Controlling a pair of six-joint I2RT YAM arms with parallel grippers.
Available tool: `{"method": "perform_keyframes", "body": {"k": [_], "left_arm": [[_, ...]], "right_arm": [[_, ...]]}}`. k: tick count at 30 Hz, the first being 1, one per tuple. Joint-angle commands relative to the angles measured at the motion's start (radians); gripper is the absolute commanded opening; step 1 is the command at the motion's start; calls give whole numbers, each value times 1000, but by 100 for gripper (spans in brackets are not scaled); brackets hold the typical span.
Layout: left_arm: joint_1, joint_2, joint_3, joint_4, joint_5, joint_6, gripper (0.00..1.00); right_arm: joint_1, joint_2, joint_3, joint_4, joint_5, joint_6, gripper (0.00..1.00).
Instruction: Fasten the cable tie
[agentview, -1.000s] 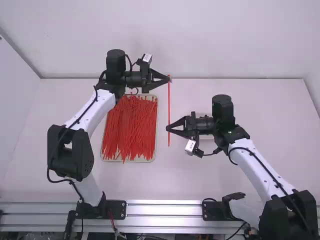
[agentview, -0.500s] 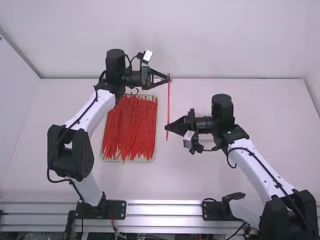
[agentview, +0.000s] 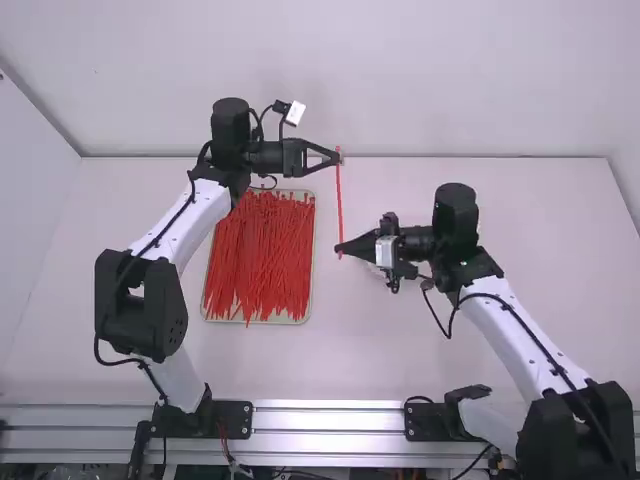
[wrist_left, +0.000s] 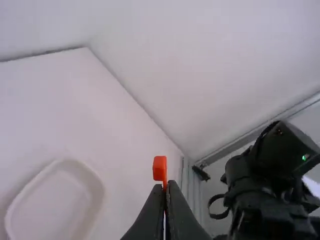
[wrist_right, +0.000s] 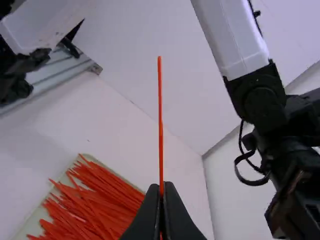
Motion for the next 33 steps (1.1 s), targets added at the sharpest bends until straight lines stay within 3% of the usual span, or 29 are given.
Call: {"method": "perform_keyframes", "body": {"k": [1, 6, 11, 15, 21, 26, 33], "left_arm": [[8, 1, -5, 9, -22, 156, 2], [8, 2, -5, 7, -25, 452, 2], [8, 2, -13, 1, -25, 634, 2], [7, 2, -21, 5, -25, 667, 2], [8, 2, -21, -22, -25, 706, 2], [10, 2, -21, -91, -26, 953, 2], [29, 2, -20, -106, -99, 1131, 2]], "right_arm": [[-25, 2, -9, 40, -82, 187, 0], [-57, 2, -9, 260, 44, 587, 0], [-40, 10, -10, 315, 255, 675, 0], [3, 117, -9, 425, 366, 765, 0], [-21, 337, 2, 761, 280, 1140, 0], [-27, 462, 24, 1001, 177, 1576, 0], [19, 471, 23, 1049, 92, 1869, 0]]}}
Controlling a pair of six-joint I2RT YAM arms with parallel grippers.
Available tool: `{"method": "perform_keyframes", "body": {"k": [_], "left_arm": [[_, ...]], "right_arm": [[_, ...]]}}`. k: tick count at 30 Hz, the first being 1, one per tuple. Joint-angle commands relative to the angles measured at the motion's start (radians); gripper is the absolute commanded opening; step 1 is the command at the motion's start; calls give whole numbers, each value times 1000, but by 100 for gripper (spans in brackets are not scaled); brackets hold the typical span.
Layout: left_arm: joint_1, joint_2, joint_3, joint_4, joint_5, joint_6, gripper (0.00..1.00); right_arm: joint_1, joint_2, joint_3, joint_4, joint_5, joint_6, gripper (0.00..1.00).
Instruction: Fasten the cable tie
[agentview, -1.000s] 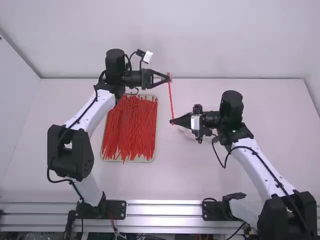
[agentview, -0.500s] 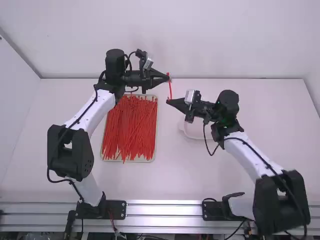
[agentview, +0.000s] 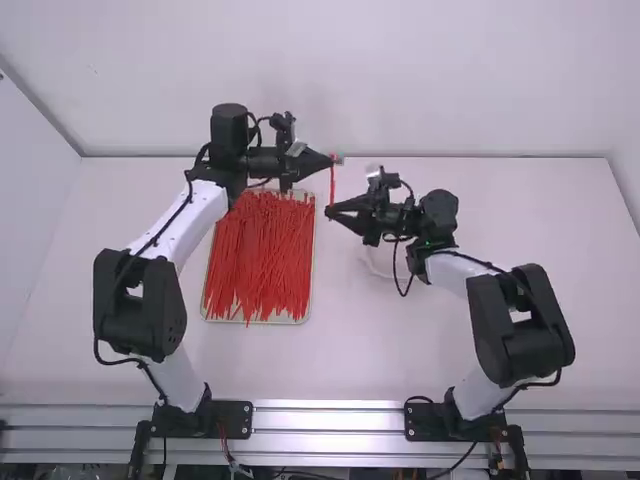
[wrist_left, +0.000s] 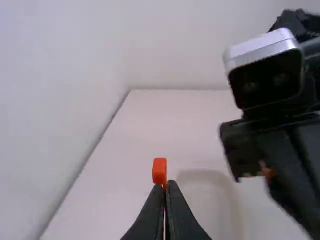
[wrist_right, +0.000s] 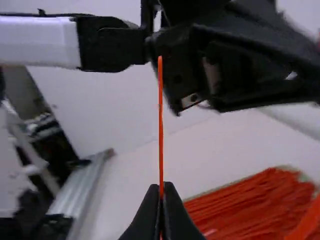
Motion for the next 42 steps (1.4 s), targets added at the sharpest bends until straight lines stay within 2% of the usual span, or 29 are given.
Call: {"method": "perform_keyframes", "body": {"k": [1, 3, 9, 16, 29, 36, 42], "left_arm": [[9, 2, -5, 8, -60, 113, 2], [14, 1, -5, 23, -106, 113, 2], [22, 1, -6, 35, -87, 188, 2], [35, 1, -6, -34, 105, 381, 1], [23, 1, -6, -119, 183, 428, 2], [21, 1, -6, -280, 209, 634, 2], [3, 1, -6, -275, 208, 630, 2]], "right_arm": [[12, -2, 22, 6, -64, 220, 0], [11, -2, 17, 6, -90, 332, 0], [5, -2, 3, 6, -132, 431, 0], [4, -2, -32, 6, -76, 453, 0], [5, -2, -35, 56, -28, 507, 0], [8, -2, -35, 56, -35, 519, 0], [11, -2, -35, 56, -35, 520, 0]]}}
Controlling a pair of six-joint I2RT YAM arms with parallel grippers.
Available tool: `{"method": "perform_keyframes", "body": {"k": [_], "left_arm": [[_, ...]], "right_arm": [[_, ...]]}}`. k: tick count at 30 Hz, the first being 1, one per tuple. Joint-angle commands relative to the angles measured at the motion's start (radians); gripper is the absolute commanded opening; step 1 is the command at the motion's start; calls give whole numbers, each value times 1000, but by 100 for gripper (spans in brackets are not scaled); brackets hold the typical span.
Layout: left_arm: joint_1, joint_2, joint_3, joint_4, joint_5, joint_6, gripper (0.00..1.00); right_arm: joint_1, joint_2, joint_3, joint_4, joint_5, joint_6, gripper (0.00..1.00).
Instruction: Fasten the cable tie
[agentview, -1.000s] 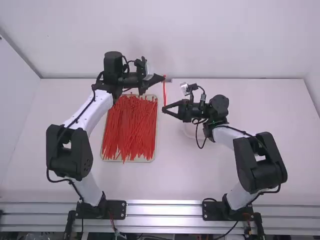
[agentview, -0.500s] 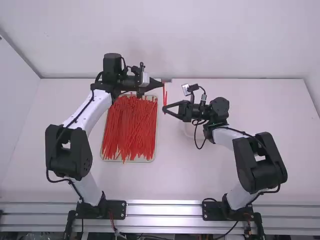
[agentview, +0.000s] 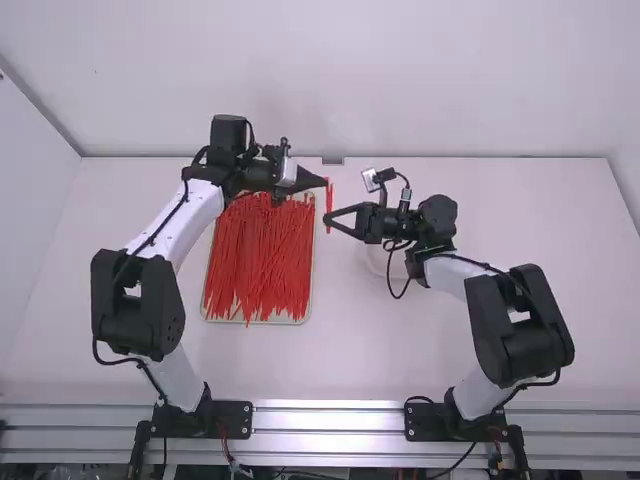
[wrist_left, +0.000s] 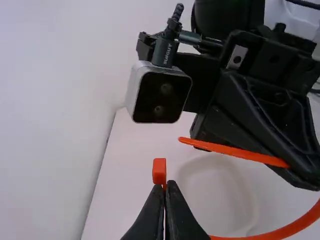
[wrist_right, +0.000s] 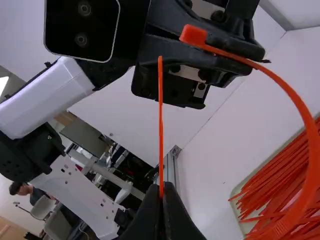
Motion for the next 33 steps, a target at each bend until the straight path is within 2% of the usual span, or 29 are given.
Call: {"method": "perform_keyframes", "body": {"k": [1, 16, 33], "left_arm": [[-16, 1, -6, 6, 37, 35, 2], [-23, 1, -5, 53, 36, 31, 2], [-28, 1, -5, 68, 27, 31, 2]], "right_arm": [[3, -2, -8, 2, -6, 5, 0], [-11, -2, -8, -26, 27, -6, 0], [13, -2, -8, -25, 42, 2, 0]]}}
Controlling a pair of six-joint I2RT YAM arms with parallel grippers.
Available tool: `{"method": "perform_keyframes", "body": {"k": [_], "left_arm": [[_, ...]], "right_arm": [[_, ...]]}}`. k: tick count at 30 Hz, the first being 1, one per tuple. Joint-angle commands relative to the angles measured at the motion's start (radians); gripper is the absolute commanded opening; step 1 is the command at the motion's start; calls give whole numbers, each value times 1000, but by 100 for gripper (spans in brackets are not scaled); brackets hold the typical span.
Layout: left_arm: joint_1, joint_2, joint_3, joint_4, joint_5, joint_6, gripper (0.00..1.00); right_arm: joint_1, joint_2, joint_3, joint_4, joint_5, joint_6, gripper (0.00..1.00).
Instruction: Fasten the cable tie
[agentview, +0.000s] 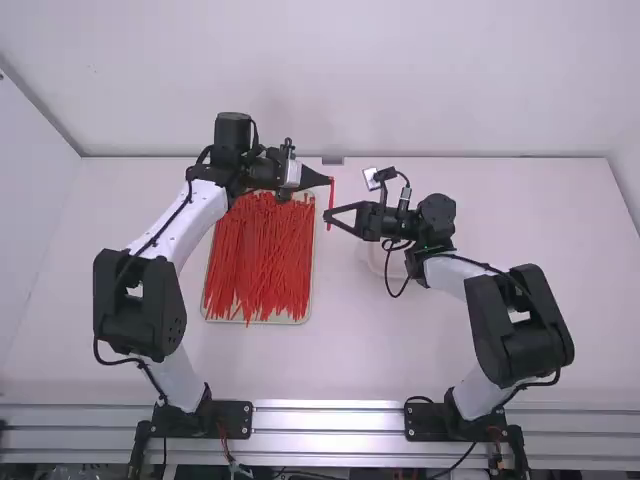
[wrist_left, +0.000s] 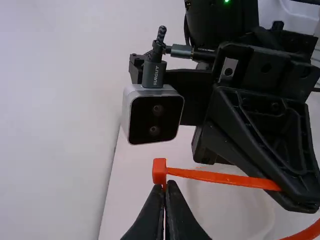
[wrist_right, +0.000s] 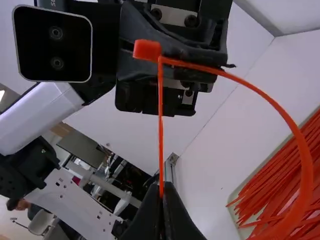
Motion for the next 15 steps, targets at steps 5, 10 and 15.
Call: {"method": "perform_keyframes", "body": {"k": [5, 10, 15], "left_arm": [[-10, 1, -6, -8, 38, 15, 2], [-10, 1, -6, -20, 32, 15, 2], [-8, 1, -6, -26, 31, 16, 2]], "right_arm": [[0, -2, -7, 3, -6, 4, 0], [7, -2, -7, 6, -2, 5, 0], [7, -2, -6, 6, -2, 6, 0]]}}
